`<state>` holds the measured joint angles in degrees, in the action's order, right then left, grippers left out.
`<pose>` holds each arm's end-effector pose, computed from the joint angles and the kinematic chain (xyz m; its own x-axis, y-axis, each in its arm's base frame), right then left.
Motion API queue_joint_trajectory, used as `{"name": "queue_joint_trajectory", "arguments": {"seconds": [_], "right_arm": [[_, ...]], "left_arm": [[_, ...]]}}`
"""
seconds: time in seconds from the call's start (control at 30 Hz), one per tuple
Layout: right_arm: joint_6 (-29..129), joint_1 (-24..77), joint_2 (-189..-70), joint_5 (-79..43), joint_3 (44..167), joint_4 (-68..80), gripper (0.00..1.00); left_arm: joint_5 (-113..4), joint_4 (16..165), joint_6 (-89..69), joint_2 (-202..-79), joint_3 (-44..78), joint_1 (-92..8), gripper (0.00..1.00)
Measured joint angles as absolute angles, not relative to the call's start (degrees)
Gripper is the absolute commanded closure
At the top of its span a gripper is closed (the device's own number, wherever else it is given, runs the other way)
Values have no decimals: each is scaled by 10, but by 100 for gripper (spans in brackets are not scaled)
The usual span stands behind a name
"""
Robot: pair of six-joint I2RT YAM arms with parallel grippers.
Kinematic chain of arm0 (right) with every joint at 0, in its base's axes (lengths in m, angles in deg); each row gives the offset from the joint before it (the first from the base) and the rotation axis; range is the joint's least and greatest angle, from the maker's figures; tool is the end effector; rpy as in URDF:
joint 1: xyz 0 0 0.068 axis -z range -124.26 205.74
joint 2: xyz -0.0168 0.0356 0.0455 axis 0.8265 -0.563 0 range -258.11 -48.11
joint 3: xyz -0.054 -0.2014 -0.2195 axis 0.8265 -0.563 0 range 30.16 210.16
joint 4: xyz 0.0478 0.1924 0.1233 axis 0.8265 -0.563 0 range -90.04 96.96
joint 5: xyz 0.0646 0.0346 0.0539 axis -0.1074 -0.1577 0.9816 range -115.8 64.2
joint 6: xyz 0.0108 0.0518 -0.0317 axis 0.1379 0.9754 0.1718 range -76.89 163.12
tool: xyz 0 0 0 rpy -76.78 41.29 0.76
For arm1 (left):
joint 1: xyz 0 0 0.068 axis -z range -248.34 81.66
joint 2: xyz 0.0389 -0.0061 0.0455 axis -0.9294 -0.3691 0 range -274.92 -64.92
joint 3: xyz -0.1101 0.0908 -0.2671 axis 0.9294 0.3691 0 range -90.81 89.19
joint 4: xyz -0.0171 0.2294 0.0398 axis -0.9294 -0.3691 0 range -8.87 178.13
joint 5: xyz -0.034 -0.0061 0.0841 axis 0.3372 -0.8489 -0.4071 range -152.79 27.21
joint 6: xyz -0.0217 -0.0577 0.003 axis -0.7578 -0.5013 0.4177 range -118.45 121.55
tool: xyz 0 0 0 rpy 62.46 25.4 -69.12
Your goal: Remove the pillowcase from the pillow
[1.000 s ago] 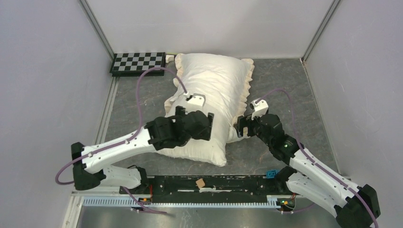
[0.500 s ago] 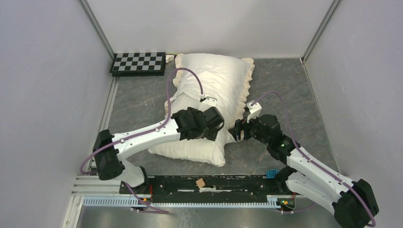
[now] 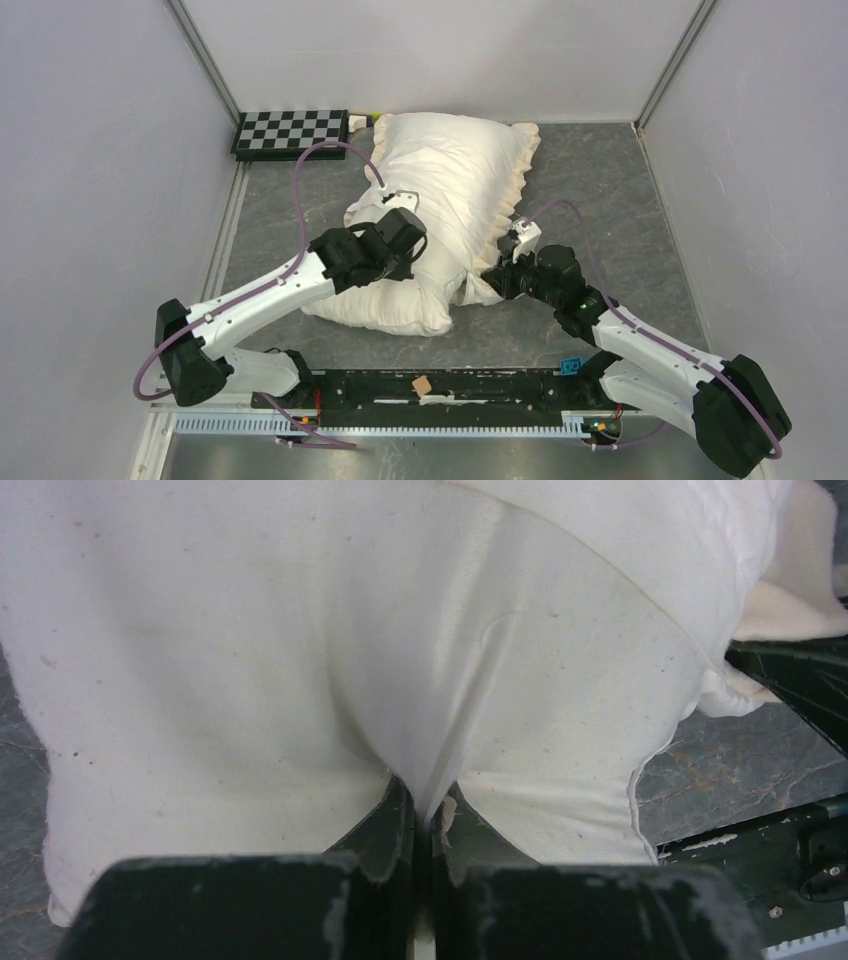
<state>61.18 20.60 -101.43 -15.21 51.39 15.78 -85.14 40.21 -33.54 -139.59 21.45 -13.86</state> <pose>0.1323 0.1036 0.2394 -0.5253 0.0031 -0.8509 -0.5689 0.7424 0.3539 0.1481 -0.1770 0.3359 -0.7483 0.1333 -0.6498 0.2388 0.9681 -0.0765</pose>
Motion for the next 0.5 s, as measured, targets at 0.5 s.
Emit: {"name": "queue_joint_trajectory", "arguments": {"seconds": [0.5], "right_arm": [[694,338,-1099,-239,532,230,100]], "left_arm": [[-892,330,-329,-1278,235,-189,98]]}}
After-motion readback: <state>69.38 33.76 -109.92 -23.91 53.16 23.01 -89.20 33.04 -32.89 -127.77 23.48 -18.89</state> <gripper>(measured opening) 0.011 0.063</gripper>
